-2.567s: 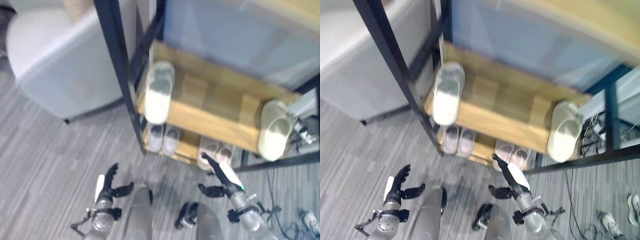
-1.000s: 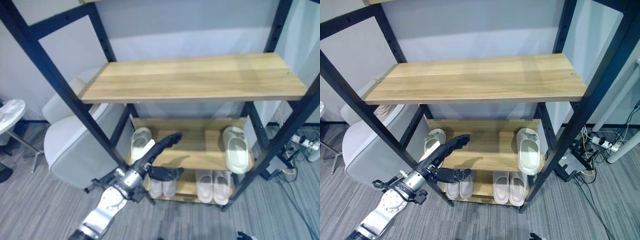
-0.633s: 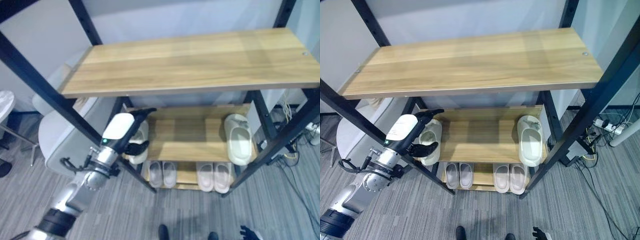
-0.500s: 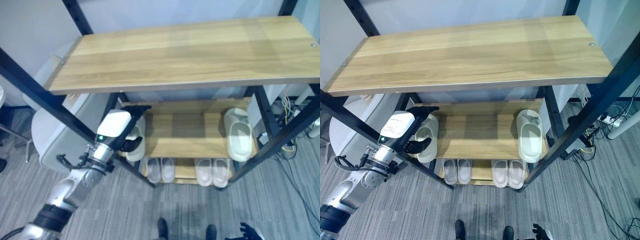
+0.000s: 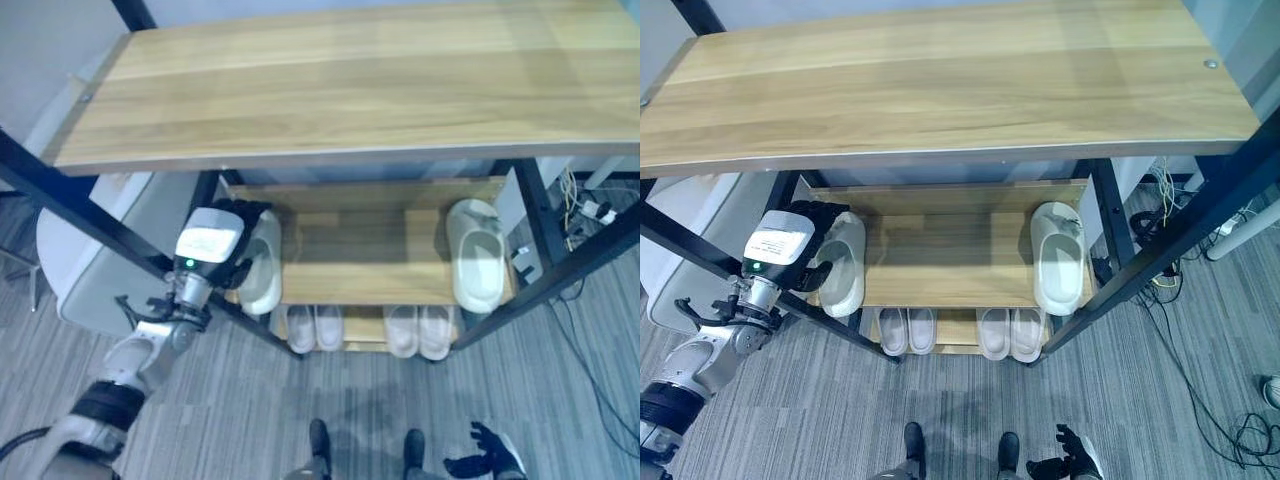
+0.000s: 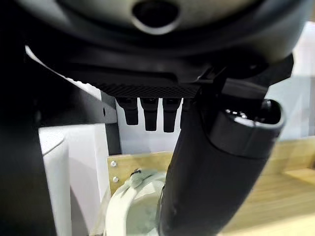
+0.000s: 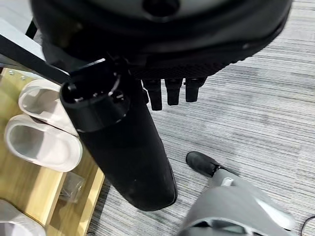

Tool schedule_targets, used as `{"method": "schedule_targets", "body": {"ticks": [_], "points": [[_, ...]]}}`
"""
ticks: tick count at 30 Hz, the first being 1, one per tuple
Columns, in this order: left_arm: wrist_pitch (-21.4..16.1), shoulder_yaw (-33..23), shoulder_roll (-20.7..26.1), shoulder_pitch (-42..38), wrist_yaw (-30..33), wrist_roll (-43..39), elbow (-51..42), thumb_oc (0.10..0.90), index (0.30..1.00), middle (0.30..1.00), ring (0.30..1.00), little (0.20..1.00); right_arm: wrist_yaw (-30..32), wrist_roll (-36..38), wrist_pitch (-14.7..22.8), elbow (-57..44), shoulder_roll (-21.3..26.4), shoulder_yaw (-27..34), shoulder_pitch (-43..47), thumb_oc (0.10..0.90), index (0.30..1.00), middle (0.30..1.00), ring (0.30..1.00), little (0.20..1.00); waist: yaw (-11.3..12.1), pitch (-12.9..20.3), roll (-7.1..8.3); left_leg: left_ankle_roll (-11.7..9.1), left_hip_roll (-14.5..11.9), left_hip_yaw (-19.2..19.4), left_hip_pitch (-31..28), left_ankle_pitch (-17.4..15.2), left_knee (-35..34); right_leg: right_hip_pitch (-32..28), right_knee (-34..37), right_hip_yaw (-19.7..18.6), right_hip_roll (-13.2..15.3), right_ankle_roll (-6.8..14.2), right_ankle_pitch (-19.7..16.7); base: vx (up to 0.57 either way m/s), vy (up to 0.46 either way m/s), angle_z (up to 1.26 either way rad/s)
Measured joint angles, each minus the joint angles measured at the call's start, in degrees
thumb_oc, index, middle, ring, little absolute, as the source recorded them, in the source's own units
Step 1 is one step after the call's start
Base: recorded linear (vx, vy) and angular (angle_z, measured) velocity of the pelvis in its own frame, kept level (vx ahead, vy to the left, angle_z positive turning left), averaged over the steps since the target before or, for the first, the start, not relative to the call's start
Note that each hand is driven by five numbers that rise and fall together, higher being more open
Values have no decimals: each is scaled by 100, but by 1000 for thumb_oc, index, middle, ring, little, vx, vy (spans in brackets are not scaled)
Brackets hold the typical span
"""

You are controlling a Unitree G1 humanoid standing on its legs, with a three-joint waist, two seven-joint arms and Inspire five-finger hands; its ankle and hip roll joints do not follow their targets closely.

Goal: Arrange the slippers neatly on the shoe rack.

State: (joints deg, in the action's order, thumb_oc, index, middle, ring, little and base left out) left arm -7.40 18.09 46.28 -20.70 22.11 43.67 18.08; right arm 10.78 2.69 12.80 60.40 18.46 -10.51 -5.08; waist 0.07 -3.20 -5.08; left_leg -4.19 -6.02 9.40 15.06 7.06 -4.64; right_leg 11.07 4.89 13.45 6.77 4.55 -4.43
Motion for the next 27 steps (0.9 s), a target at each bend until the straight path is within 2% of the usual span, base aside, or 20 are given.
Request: {"method": "schedule_targets", "body": {"ticks": [8, 12, 13, 15, 19, 27], "points": [[129, 53, -1, -172, 18, -2, 255, 800, 900, 900, 900, 900, 105, -31, 4, 2, -1, -71, 70, 800, 900, 900, 900, 900, -19, -5, 6, 15, -2, 132, 91, 11, 0, 157, -1, -131, 7, 2, -36, -6, 1, -8], [205, 356, 0, -538, 148, 0, 537, 800, 900, 900, 900, 900, 147, -30, 24, -3, -2, -71, 85, 800, 900, 900, 900, 900, -18, -36, 25, 15, -2, 147, 114, 11, 0, 200, 1, -167, 6, 4, -48, -9, 3, -3], [289, 467, 1, -724, 196, 3, 639, 584, 575, 575, 575, 575, 176, -29, 41, -12, 4, -59, 105, 800, 900, 900, 900, 900, -15, -40, 24, 25, -1, 147, 199, 23, 0, 286, 1, -170, 7, 4, -74, -3, -2, -4], [355, 473, 1, -818, 239, 34, 663, 400, 300, 300, 300, 300, 183, -28, 42, -30, 3, -63, 122, 800, 900, 900, 900, 900, -30, -74, 30, 30, 0, 158, 274, 42, 0, 369, 0, -182, 10, 4, -105, 2, -2, -4], [461, 534, 0, -1030, 259, 219, 979, 400, 300, 300, 300, 300, 186, -27, 42, -184, -7, -128, 126, 800, 900, 900, 900, 900, -159, -155, 58, 36, 1, 189, 304, 55, 1, 414, -1, -190, 13, 4, -125, -3, -1, -1], [748, 574, -25, -1358, 461, 222, 1028, 400, 300, 300, 300, 300, 232, -17, 57, -237, -4, -179, 253, 800, 900, 900, 900, 900, -166, -375, 49, 38, -2, 228, 384, 69, 1, 520, -1, -215, 10, 2, -160, -4, -4, -3]]}}
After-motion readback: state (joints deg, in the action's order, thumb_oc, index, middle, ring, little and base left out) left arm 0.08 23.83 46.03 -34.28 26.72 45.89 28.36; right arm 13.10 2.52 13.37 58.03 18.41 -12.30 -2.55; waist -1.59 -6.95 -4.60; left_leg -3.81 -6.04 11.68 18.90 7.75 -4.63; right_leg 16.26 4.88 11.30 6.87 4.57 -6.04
